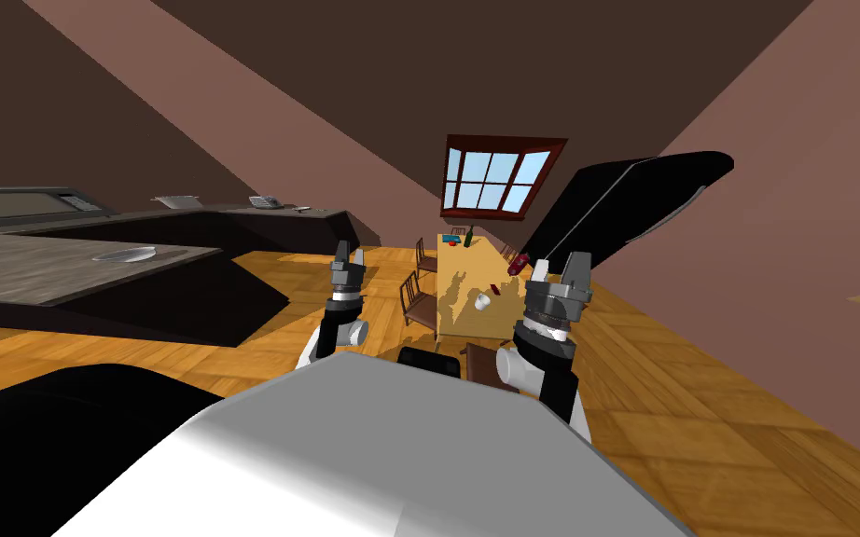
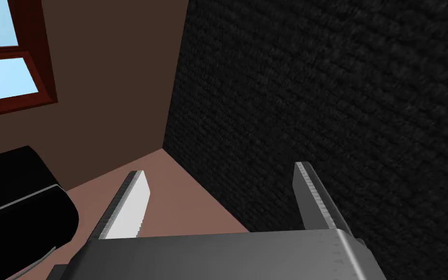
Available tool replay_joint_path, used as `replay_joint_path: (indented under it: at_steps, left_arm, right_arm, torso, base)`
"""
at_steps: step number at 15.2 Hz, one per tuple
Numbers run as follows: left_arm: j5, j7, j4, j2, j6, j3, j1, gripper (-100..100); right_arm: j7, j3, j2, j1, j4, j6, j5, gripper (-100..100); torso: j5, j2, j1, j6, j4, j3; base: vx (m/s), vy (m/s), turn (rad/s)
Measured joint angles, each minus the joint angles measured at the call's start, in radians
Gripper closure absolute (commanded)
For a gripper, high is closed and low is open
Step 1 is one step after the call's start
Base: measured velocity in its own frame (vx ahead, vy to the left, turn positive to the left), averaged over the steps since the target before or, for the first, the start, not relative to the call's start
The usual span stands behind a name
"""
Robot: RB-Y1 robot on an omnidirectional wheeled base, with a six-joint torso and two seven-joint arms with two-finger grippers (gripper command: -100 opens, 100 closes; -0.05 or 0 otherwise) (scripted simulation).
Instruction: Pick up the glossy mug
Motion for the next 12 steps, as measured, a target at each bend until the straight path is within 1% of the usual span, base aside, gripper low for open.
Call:
replay_joint_path:
  at_steps: [2, 5, 9, 11, 12]
  left_arm:
    - [0.000, 0.000, 0.000, 0.000, 0.000, 0.000, 0.000, 0]
    - [0.000, 0.000, 0.000, 0.000, 0.000, 0.000, 0.000, 0]
    - [0.000, 0.000, 0.000, 0.000, 0.000, 0.000, 0.000, 0]
    - [0.000, 0.000, 0.000, 0.000, 0.000, 0.000, 0.000, 0]
    - [0.000, 0.000, 0.000, 0.000, 0.000, 0.000, 0.000, 0]
  right_arm:
    - [0.002, -0.001, -0.030, -0.001, 0.015, -0.003, -0.001, -100]
    - [0.009, 0.001, -0.093, 0.006, 0.048, -0.010, -0.002, -100]
    - [0.028, 0.010, -0.170, 0.014, 0.114, -0.033, 0.002, -100]
    - [0.037, 0.014, -0.209, 0.014, 0.140, -0.029, 0.004, -100]
    - [0.043, 0.016, -0.228, 0.019, 0.161, -0.035, 0.006, -100]
  torso:
    - [0.000, 0.001, 0.000, 0.000, 0.000, 0.000]
    - [0.000, 0.002, 0.002, 0.000, 0.000, 0.001]
    - [0.001, 0.003, 0.003, 0.000, 0.001, 0.001]
    - [0.001, 0.002, 0.004, 0.000, 0.000, 0.001]
    - [0.001, 0.003, 0.004, 0.000, 0.000, 0.001]
  base:
    - [-0.018, 0.016, 0.059]
    - [-0.030, 0.038, 0.101]
    - [-0.033, 0.049, 0.116]
    - [-0.033, 0.060, 0.137]
    - [-0.049, 0.061, 0.120]
